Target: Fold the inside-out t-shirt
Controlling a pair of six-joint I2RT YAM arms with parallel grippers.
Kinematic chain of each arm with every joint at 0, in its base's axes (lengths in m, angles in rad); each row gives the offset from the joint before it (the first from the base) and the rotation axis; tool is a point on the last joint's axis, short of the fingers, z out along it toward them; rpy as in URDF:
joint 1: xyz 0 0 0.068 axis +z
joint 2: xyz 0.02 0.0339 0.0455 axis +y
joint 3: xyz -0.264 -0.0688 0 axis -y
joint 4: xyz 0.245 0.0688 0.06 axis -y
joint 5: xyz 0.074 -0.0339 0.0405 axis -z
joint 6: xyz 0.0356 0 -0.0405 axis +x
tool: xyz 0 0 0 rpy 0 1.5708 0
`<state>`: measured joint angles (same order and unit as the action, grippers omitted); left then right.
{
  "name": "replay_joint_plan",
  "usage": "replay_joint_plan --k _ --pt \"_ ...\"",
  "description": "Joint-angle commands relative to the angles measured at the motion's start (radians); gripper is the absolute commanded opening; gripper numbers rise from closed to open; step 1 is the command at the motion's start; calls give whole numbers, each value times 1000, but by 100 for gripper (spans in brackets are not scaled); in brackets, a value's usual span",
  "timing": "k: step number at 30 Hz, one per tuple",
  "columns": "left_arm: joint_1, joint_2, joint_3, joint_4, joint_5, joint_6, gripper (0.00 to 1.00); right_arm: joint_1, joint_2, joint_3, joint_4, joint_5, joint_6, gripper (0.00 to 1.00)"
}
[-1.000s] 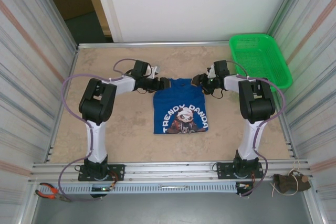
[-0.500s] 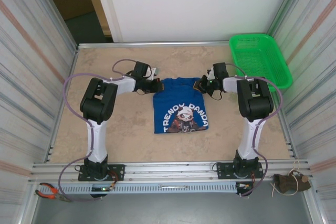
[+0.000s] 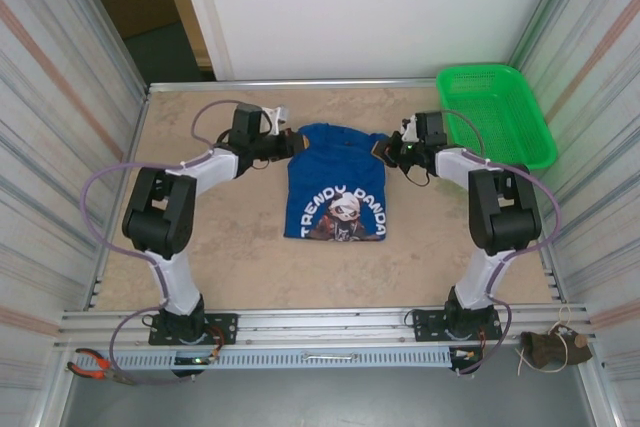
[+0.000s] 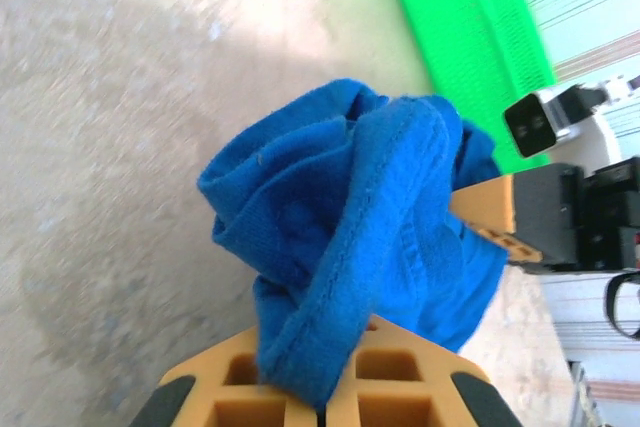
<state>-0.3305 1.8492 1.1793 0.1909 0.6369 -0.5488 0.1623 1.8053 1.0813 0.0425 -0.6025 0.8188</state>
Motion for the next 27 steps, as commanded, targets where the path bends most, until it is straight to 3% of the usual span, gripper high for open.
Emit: replay_joint_plan --k 1,9,16,21,27 --pt "13 -36 -10 55 32 -37 0 2 -58 -7 7 4 31 0" --pt "48 73 105 36 59 -38 0 -4 26 118 -30 7 25 0" --pt "91 169 383 -51 90 -48 0 -24 93 344 -108 -14 24 0" --pt "95 138 540 -106 102 -42 0 -39 47 478 -154 -14 22 0" --pt "88 -8 384 -44 108 -38 0 -40 -83 391 -133 0 5 0"
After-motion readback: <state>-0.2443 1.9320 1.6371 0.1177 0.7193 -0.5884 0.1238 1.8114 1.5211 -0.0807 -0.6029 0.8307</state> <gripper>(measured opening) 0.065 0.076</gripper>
